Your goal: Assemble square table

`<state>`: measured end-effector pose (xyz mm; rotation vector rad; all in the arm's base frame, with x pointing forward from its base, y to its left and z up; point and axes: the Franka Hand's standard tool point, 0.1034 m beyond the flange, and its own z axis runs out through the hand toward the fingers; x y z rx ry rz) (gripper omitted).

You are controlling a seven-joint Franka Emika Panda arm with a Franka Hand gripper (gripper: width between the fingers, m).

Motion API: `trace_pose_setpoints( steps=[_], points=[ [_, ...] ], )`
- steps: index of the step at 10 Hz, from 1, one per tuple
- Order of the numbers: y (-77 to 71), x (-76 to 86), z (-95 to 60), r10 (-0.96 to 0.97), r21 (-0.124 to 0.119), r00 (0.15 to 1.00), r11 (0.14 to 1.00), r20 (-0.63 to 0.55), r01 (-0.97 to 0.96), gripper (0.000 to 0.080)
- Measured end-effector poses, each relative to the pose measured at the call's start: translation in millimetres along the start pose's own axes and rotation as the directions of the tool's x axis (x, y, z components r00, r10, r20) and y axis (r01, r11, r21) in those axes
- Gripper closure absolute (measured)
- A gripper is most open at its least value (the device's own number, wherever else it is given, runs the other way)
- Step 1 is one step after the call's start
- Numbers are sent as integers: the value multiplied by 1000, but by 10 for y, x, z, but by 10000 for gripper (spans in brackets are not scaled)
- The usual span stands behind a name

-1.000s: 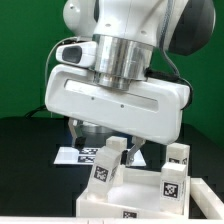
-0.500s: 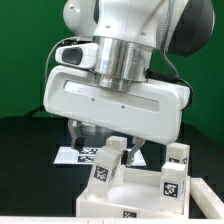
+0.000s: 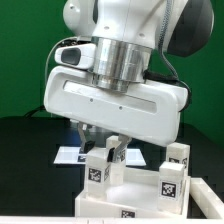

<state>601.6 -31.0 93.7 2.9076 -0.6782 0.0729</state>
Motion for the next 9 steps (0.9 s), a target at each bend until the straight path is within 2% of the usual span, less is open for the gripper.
trace_pose_setpoints(
  steps=[3, 5, 8, 9],
  points=[
    [10, -14, 4, 90, -4, 996, 996, -2, -90, 511],
    [99, -85, 11, 207, -47, 977, 977, -43, -209, 508],
    [257, -186, 29, 386, -94, 922, 917, -37, -388, 497],
    [309, -208, 35, 417, -96, 909, 904, -2, -416, 497]
  ],
)
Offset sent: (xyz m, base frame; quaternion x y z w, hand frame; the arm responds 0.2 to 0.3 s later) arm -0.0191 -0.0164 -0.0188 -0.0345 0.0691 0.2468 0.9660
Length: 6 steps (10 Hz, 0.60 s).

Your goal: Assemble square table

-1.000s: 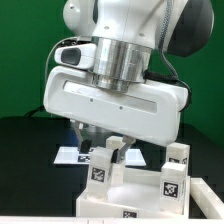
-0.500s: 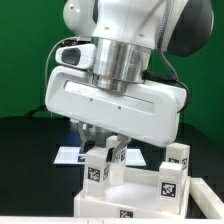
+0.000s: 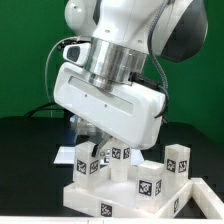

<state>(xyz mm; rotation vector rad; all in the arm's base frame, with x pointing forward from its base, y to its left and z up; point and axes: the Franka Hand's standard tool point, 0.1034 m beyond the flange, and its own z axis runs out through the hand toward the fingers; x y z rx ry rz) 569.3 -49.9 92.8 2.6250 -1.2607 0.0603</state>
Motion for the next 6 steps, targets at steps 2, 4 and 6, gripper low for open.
trace_pose_setpoints(
  steps=[2, 4, 6],
  points=[
    [17, 4, 5, -21, -5, 1000, 1000, 4, 21, 495],
    [3, 50, -48, -53, 56, 999, 997, 5, 53, 235],
    [119, 46, -174, -158, 128, 986, 981, 61, 149, 170]
  ],
)
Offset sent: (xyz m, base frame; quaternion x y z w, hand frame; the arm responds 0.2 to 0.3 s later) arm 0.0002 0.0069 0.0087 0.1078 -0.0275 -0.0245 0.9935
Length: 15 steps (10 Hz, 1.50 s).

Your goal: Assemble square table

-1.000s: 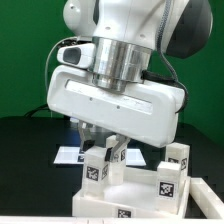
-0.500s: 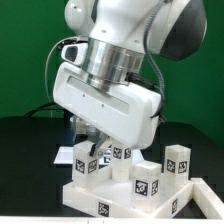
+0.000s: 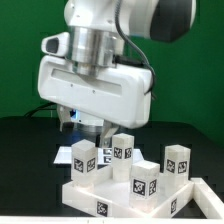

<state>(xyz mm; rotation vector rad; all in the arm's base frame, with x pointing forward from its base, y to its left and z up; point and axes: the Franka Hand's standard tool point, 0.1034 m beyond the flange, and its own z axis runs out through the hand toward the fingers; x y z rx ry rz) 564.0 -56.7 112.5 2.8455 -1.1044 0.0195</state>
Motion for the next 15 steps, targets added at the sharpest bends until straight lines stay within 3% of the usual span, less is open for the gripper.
trace_pose_setpoints(
  steps=[1, 2, 6, 7, 9, 10, 13, 15],
  points=[
    [53, -11, -50, -19, 17, 999, 1000, 35, 18, 156],
    [67, 22, -29, -102, 1, 995, 995, 15, 102, 151],
    [43, -1, 9, -334, 6, 942, 943, 33, 334, 150],
    [-16, -40, 1, -425, 20, 904, 905, 32, 425, 150],
    [-100, -206, -67, -427, 41, 904, 904, 16, 426, 150],
    [-64, -199, -88, -415, 46, 910, 909, 7, 414, 150],
    [-20, -159, -82, -602, 34, 799, 798, -2, 602, 150],
    [-74, 21, -146, -816, 32, 578, 577, -28, 816, 150]
  ],
)
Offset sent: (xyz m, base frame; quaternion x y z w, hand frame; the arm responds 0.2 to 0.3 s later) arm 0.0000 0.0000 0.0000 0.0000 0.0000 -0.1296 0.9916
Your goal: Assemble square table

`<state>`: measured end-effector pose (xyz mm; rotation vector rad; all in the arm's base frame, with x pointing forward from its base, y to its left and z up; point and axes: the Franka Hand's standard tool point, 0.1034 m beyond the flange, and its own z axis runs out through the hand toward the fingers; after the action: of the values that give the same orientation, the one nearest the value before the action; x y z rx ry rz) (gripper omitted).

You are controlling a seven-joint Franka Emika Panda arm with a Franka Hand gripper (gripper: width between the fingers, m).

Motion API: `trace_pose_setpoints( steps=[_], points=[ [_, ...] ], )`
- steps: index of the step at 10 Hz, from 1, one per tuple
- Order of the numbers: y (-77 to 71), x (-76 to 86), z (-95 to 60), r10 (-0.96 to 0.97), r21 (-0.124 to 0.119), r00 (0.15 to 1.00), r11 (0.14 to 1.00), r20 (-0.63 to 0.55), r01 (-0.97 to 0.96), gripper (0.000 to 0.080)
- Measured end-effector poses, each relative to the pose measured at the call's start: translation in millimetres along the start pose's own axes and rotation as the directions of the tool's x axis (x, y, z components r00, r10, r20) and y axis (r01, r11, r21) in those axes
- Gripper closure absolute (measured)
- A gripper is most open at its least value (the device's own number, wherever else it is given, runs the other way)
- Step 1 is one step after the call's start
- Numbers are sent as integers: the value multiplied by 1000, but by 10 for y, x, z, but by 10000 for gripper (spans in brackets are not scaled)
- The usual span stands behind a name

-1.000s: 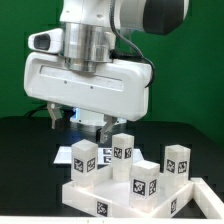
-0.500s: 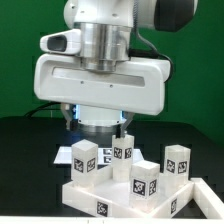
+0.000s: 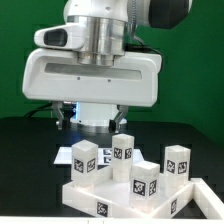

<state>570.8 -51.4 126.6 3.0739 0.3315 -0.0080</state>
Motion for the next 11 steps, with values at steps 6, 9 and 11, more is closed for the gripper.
trace_pose_setpoints(
  steps=[6, 9, 11],
  points=[
    [24, -61, 88, -265, -20, 963, 964, 46, 266, 150],
    [-125, -125, 279, -291, -7, 952, 956, 92, 293, 150],
    [-54, -51, 335, -289, -54, 955, 955, 65, 292, 150]
  ],
)
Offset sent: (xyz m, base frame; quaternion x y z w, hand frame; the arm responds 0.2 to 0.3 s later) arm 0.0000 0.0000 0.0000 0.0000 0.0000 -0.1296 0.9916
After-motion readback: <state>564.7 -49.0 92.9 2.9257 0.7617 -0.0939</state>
